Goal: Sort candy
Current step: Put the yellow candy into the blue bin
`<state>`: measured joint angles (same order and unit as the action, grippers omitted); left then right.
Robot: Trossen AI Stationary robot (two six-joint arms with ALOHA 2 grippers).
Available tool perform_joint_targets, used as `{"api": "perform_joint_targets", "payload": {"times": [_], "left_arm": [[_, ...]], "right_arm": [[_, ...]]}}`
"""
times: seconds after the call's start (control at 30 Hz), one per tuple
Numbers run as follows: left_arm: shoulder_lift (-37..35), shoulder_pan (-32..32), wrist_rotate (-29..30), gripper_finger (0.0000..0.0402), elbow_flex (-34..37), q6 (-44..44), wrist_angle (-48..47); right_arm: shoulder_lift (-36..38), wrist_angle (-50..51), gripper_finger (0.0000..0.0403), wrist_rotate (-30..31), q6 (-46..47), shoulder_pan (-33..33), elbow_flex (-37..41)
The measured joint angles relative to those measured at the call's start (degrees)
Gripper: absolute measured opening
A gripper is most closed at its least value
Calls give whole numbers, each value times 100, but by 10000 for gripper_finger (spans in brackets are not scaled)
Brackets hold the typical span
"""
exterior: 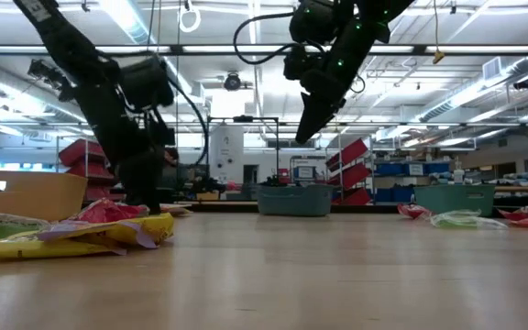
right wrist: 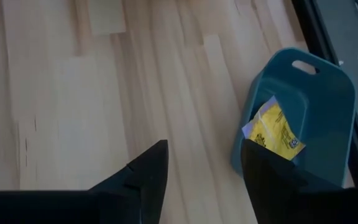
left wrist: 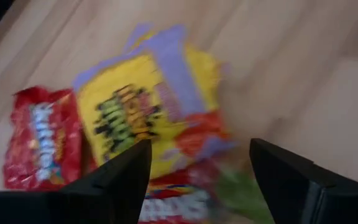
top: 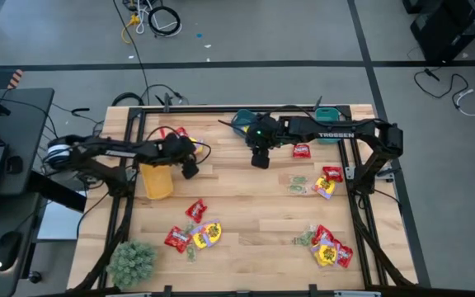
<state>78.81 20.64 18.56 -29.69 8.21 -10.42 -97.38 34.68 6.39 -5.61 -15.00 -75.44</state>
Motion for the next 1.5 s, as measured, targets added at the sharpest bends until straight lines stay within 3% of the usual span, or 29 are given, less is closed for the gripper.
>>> {"api": "perform_joint_targets", "payload": {"times": [0.13,0.27,0.6,0.7,1.17,1.33,1.5], "left_arm": [[388,162,134,270,-20,-50,311],[557,212,108,237,-37,-48,407],[101,108,67,50,5,-63,265],[-40,81,-19,10,4,-68,243],[-683,-400,-594,2,2,-280,348],[-1003,-715,-1207,1,2,-396,561],[-1278,-999,-1901,1,2,-537,1008]], "right_arm": [[0,-46,187,0,-4,0,0],[0,-44,186,0,3,2,0],[0,-28,185,0,0,2,0],[0,-4,185,0,-4,2,0],[2,-425,185,-190,112,203,0],[13,-1282,185,-219,60,402,237],[13,-2283,186,-864,-44,525,718]]}}
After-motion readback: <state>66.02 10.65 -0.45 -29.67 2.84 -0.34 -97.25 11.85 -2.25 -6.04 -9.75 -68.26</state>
